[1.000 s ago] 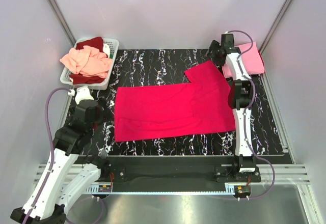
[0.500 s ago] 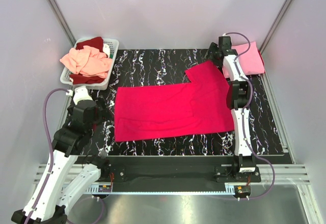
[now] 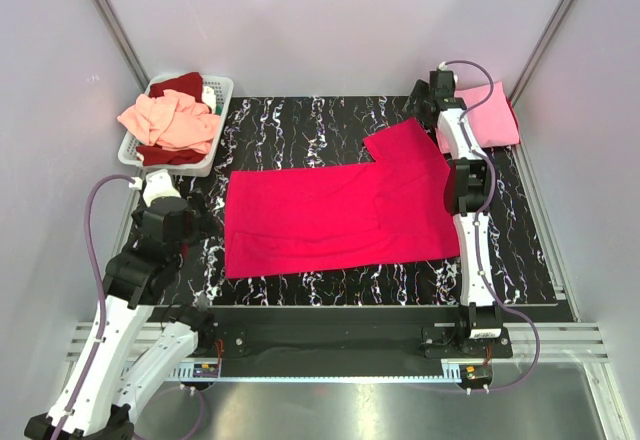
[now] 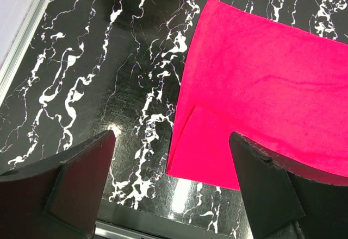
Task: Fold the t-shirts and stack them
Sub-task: Fold the tshirt
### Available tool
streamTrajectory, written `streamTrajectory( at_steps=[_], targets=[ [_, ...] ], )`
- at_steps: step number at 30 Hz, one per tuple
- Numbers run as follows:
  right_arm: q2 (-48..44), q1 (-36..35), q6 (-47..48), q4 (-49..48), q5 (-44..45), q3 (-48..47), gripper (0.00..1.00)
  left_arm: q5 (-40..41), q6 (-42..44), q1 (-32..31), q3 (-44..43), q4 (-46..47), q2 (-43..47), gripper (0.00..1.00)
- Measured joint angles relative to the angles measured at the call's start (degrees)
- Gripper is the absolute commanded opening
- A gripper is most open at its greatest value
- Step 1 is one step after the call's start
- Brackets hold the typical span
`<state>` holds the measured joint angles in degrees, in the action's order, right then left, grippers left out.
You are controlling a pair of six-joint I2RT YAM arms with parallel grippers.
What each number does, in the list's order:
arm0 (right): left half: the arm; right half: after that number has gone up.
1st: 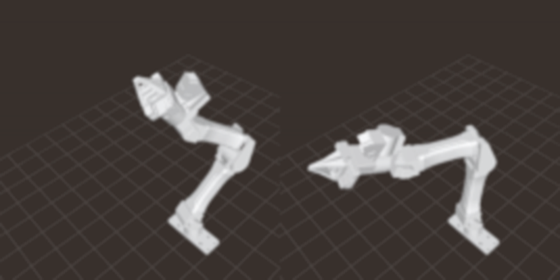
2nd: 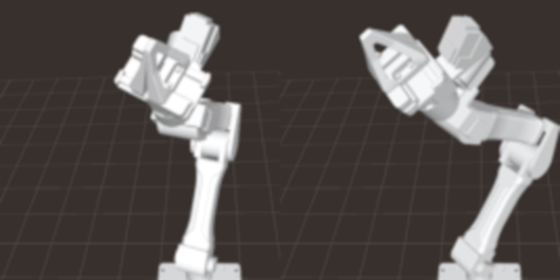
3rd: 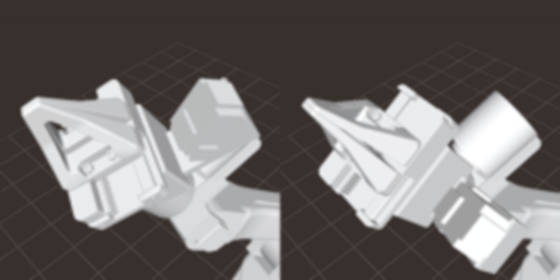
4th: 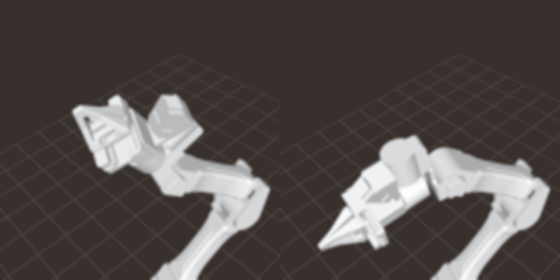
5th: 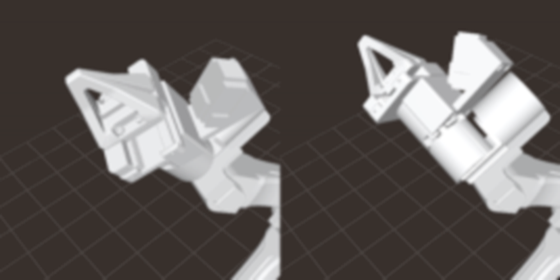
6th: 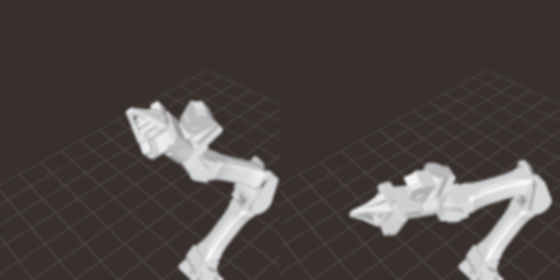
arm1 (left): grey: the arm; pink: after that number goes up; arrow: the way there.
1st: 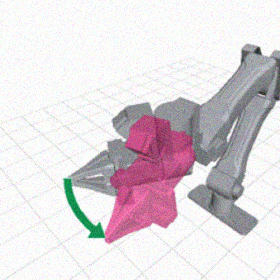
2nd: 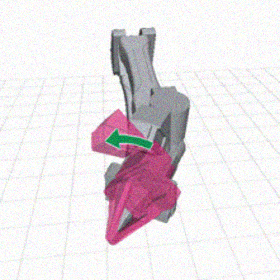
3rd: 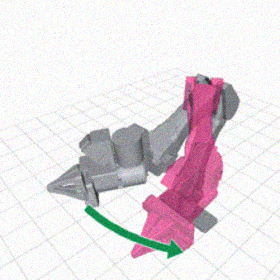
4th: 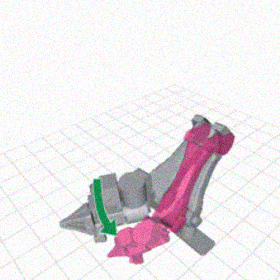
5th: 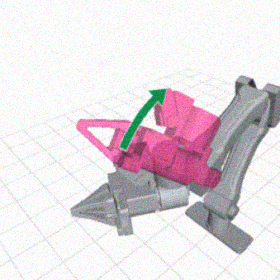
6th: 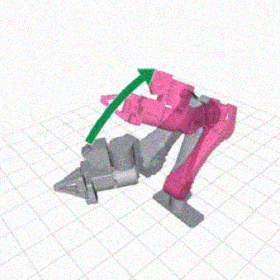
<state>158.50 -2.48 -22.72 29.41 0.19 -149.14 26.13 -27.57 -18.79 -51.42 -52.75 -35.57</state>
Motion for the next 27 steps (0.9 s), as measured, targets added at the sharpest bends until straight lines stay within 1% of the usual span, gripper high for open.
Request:
streamTrajectory(
  at_steps=[1,4,8,12,14,17,20,21,23,24,27],
  targets=[
    [0.42,0.0,0.0,0.15,-0.04,-0.52,0.75,-0.02,0.13,0.04,0.11,0.04,0.0,0.92],
    [1.7,0.0,-0.2,0.15,-1.01,-1.77,0.74,-0.2,0.22,0.17,0.2,0.11,0.0,0.92],
    [1.77,0.0,-0.63,-0.96,-2.4,-1.14,0.67,-0.26,0.37,0.48,0.2,0.15,0.0,0.92],
    [1.38,0.02,-1.49,-2.67,-4.35,0.7,0.52,-0.39,0.42,0.79,0.2,0.15,0.0,0.92],
    [-0.35,0.0,-2.32,-4.5,-5.77,4.46,0.44,-0.42,0.48,0.92,0.2,0.15,0.0,0.92],
    [-3.56,-0.09,-3.63,-6.97,-7.17,11.08,0.37,-0.44,0.59,1.01,0.22,0.17,0.02,0.92],
    [-4.48,-0.2,-4.13,-7.3,-7.37,12.87,0.27,-0.44,0.59,1.03,0.42,0.2,0.24,0.92],
    [-4.48,-0.22,-4.26,-7.15,-7.34,12.85,0.17,-0.44,0.59,1.05,0.44,0.17,0.33,0.92],
    [-4.46,-0.22,-4.39,-6.4,-7.39,12.76,0.07,-0.44,0.59,1.09,0.44,0.26,0.33,0.92],
    [-4.46,-0.22,-4.44,-5.99,-7.39,12.7,0.0,-0.44,0.59,1.09,0.44,0.33,0.33,0.92],
    [-4.46,-0.24,-4.61,-5.64,-7.41,12.66,0.0,-0.44,0.61,1.11,0.44,0.52,0.33,0.92]
  ],
)
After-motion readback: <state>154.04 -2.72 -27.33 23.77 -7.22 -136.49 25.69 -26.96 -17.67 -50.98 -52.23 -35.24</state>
